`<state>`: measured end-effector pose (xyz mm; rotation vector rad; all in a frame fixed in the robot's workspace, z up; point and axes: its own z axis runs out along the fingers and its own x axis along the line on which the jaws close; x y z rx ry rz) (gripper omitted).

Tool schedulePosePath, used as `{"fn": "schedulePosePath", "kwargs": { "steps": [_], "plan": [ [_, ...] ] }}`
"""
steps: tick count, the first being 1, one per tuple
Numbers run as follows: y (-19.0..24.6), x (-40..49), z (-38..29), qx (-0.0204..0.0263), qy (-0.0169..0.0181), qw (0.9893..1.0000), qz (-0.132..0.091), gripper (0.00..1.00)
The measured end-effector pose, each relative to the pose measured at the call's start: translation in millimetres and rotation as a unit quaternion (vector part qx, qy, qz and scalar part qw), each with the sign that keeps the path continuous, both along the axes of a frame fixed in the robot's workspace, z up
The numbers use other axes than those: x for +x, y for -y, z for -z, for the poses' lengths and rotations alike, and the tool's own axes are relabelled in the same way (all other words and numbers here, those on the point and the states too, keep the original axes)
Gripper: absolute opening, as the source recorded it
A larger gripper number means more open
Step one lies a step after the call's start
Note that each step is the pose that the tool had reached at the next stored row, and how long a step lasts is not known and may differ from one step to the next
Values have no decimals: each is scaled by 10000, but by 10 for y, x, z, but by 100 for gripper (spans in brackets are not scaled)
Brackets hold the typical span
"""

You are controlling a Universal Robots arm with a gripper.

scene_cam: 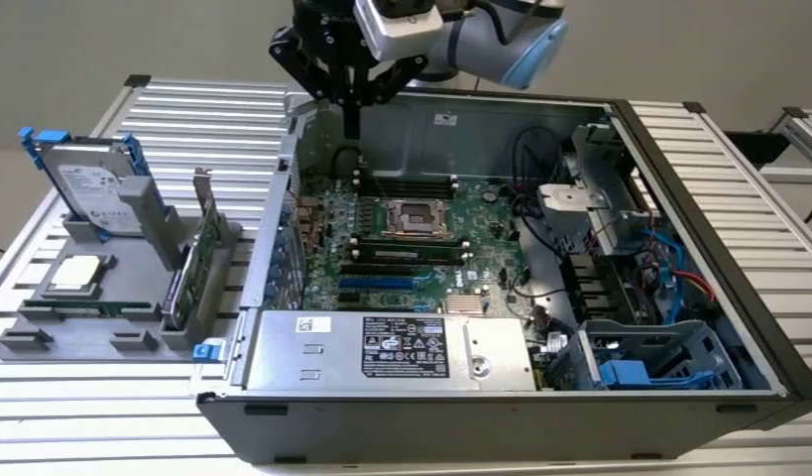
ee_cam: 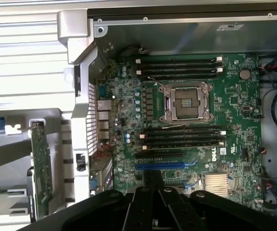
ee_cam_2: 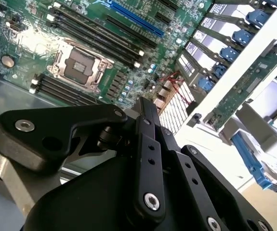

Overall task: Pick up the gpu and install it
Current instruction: 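Reach for the gpu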

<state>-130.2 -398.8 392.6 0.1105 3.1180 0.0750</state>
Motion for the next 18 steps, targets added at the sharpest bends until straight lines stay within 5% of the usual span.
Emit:
{"fn": "schedulePosePath", "kwargs": {
  "steps": [18],
  "plan": [
    [0,-295,0,0,0,10000,0,0]
  ]
}}
